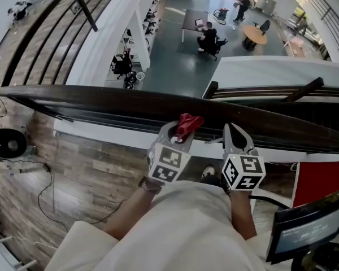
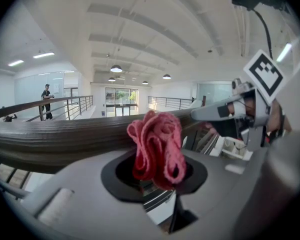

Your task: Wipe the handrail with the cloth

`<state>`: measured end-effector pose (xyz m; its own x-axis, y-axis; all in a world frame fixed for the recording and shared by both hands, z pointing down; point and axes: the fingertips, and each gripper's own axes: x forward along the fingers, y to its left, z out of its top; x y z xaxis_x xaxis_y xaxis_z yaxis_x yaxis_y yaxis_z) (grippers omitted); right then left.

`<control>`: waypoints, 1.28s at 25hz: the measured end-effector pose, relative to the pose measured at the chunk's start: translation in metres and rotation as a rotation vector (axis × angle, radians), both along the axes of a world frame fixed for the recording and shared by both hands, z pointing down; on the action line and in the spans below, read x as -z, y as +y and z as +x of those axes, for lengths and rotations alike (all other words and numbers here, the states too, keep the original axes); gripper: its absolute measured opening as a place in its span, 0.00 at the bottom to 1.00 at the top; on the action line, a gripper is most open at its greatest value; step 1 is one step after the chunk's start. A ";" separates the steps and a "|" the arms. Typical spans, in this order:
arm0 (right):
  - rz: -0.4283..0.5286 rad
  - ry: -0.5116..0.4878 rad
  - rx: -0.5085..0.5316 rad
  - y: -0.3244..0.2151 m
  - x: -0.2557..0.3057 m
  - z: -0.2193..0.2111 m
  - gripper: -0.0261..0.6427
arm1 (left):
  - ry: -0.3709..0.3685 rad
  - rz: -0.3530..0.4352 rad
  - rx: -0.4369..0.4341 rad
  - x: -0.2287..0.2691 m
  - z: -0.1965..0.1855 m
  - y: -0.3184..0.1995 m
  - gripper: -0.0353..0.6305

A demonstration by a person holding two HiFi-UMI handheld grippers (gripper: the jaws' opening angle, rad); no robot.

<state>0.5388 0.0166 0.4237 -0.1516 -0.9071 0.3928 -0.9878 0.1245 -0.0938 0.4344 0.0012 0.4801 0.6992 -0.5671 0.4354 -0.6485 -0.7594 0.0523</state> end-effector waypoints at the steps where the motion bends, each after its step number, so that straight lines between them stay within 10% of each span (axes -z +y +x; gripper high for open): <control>1: 0.000 0.001 0.005 -0.002 0.001 -0.003 0.04 | 0.004 -0.001 0.010 0.000 -0.004 -0.001 0.24; 32: 0.058 -0.001 0.233 -0.035 0.025 -0.053 0.04 | -0.128 0.080 0.400 0.018 -0.144 -0.035 0.24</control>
